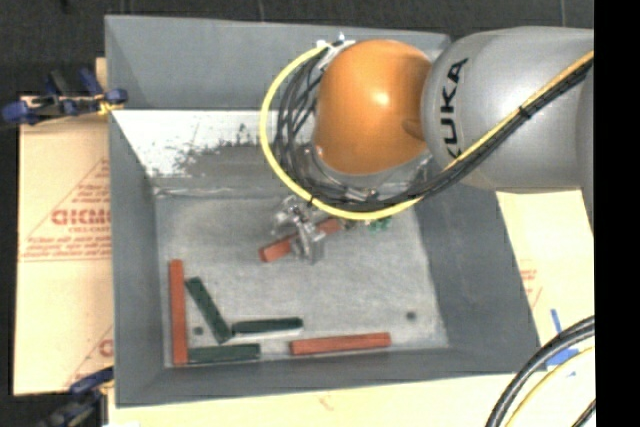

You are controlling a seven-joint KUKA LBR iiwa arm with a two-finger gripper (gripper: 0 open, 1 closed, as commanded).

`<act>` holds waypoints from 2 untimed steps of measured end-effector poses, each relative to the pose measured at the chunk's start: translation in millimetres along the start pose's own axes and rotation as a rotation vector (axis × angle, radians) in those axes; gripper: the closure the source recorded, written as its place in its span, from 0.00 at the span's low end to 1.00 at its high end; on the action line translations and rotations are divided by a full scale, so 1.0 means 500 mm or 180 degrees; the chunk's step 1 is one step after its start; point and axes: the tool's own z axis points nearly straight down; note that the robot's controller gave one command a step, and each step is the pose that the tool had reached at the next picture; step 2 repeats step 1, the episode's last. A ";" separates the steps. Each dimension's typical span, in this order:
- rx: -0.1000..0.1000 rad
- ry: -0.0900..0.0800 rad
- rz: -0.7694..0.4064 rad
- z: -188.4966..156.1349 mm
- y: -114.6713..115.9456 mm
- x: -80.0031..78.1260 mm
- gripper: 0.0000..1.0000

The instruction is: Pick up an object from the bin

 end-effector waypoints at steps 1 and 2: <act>0.0003 -0.0001 0.0029 -0.149 -0.013 0.000 1.00; 0.0003 -0.0001 0.0029 -0.149 -0.013 0.000 1.00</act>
Offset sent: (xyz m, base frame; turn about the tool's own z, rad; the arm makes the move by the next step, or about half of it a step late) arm 0.0000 0.0000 0.0000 0.0000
